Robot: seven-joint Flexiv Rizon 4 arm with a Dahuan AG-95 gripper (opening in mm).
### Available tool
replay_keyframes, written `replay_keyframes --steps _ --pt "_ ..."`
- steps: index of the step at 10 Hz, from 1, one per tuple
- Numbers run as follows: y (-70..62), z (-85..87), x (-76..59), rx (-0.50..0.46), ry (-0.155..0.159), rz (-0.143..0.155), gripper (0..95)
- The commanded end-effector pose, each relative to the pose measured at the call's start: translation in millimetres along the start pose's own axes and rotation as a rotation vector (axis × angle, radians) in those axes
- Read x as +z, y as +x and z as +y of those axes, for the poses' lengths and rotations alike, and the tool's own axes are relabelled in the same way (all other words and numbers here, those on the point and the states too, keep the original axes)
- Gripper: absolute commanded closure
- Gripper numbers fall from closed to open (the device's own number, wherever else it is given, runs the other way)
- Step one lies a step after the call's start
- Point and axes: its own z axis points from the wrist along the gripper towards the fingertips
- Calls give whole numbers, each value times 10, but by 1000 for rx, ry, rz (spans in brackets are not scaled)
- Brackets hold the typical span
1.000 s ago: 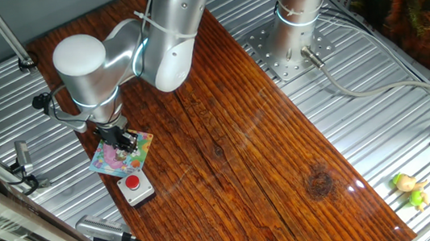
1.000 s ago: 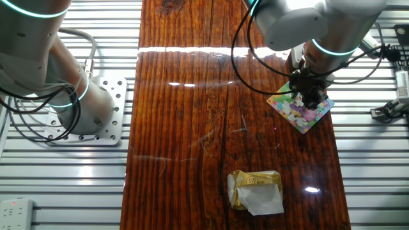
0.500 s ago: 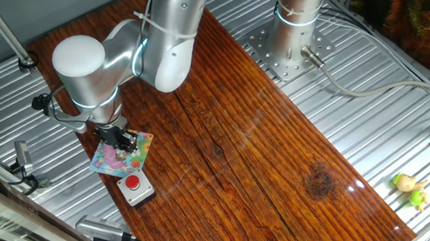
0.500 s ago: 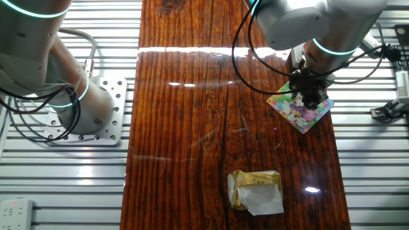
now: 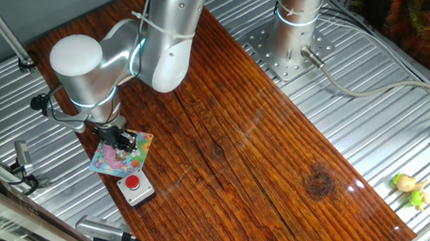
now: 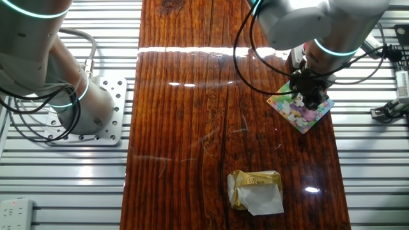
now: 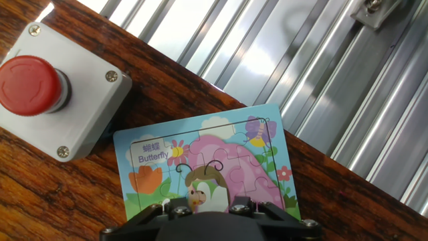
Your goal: Assemble one piece of a puzzle
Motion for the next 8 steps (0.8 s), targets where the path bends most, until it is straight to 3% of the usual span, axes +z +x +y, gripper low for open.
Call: replay_keyframes --steps 1,3,4,8 --pt "-5 -1 0 2 5 -1 570" --pt "-5 -1 1 5 -1 -4 570" --pt "-6 -1 1 5 2 -5 760" --pt "-6 -1 0 8 3 -9 760"
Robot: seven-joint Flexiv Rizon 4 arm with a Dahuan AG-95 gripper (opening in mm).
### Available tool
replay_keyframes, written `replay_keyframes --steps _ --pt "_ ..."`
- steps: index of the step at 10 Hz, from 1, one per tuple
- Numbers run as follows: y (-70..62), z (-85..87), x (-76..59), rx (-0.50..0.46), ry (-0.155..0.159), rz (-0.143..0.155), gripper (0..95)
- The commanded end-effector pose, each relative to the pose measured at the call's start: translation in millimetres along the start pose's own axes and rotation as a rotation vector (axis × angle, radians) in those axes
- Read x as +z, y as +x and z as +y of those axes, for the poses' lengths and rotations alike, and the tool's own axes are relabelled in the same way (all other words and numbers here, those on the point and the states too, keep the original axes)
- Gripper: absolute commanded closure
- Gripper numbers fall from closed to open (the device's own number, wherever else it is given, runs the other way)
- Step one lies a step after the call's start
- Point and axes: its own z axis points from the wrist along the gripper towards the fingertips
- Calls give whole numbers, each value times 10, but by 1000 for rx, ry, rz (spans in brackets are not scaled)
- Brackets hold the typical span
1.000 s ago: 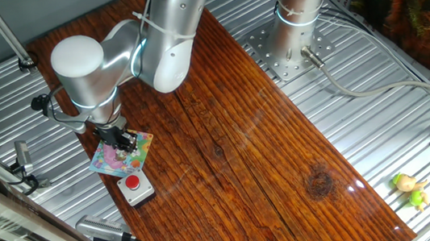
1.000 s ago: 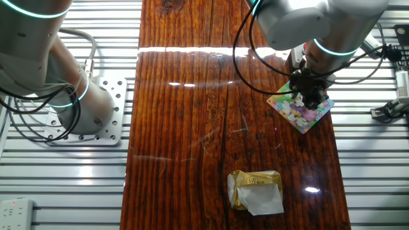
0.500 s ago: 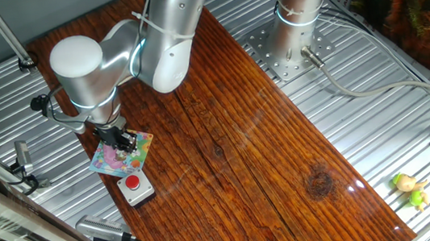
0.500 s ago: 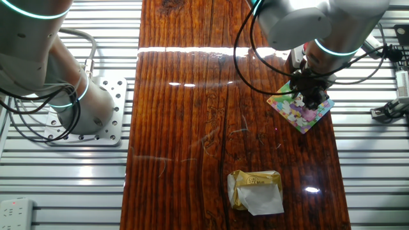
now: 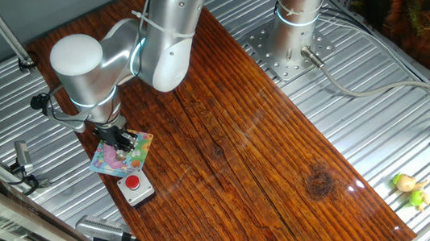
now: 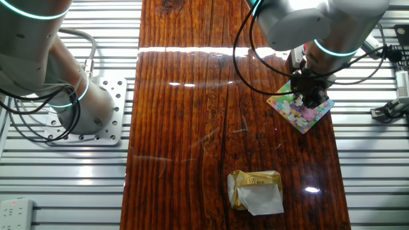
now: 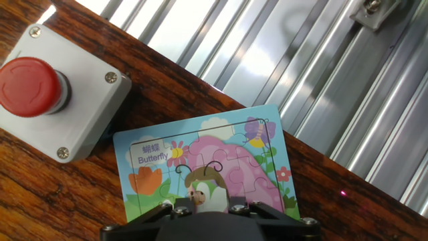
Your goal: Assemble one piece of a puzzle
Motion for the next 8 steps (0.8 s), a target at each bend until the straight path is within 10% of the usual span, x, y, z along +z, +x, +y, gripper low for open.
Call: replay_keyframes --steps 1,3,8 --pt "2 -1 10 1 6 -4 760" --pt "1 -2 9 4 14 18 950" --pt "-3 -5 -7 13 -1 12 950"
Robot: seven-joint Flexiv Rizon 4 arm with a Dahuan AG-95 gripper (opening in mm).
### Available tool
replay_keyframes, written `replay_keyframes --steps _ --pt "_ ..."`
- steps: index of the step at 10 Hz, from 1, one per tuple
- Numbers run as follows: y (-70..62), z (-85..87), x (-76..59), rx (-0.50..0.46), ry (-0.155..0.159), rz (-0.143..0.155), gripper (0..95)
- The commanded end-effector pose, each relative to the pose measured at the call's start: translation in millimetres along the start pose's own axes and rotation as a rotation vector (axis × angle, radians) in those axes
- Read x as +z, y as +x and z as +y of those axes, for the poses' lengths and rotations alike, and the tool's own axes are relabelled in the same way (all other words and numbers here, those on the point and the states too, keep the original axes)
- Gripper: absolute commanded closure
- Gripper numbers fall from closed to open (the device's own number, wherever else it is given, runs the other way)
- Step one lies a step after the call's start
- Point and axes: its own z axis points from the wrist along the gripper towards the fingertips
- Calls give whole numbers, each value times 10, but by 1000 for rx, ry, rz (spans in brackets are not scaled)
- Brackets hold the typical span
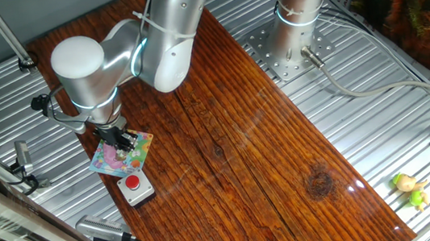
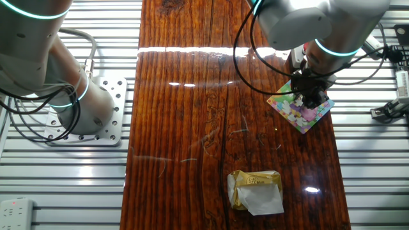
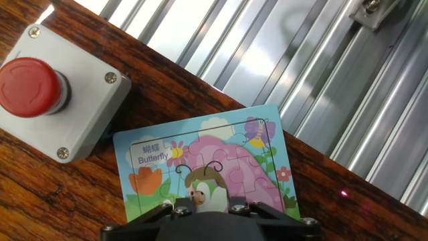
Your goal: Assemble one piece of a puzzle
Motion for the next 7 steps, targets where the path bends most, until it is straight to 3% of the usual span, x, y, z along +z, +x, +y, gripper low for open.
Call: replay_keyframes --steps 1,7 --pt "5 5 -12 -3 0 10 950" --pt "1 1 -42 3 -1 7 950"
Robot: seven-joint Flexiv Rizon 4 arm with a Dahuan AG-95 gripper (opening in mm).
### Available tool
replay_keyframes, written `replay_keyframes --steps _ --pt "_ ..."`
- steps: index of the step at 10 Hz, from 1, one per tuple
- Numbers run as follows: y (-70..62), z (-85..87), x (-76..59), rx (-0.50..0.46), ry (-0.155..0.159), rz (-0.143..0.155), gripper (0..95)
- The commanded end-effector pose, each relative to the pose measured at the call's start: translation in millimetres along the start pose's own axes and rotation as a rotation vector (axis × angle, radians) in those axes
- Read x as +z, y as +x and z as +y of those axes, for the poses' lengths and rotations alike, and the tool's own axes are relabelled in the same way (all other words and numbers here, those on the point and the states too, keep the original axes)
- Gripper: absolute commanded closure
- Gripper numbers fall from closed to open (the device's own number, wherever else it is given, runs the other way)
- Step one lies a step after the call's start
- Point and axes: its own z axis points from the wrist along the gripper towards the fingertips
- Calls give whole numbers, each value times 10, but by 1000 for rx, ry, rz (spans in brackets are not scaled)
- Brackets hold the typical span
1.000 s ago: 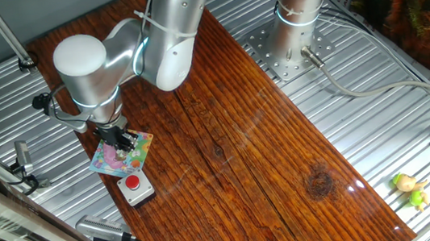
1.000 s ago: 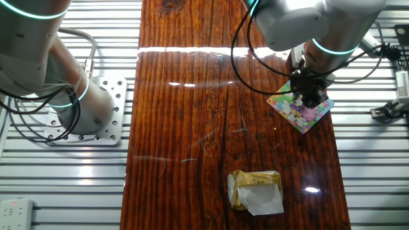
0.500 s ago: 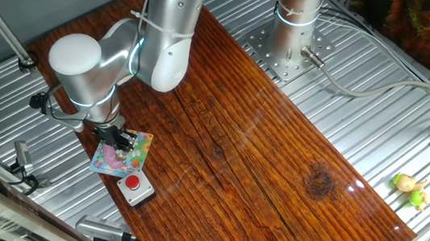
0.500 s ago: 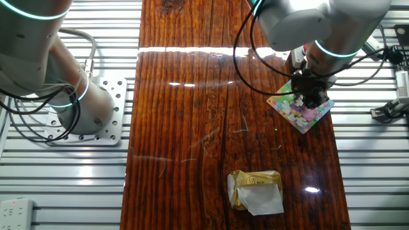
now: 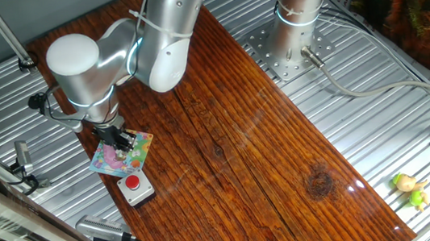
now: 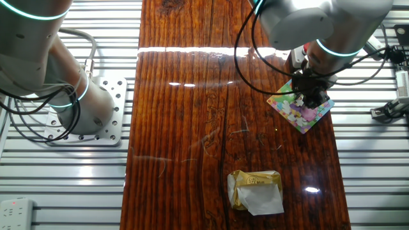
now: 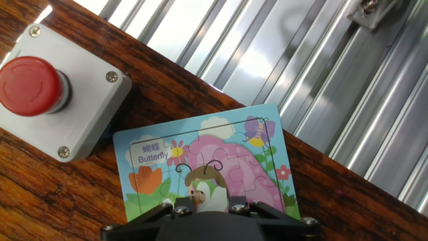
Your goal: Assemble one piece of a puzzle
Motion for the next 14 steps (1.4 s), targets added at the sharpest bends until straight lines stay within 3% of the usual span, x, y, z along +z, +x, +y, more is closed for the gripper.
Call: replay_keyframes --steps 1,8,14 --pt "-2 -1 -17 2 -1 3 950" --pt "-16 -7 -56 23 0 3 950" --pt "27 -81 -92 90 26 -1 950"
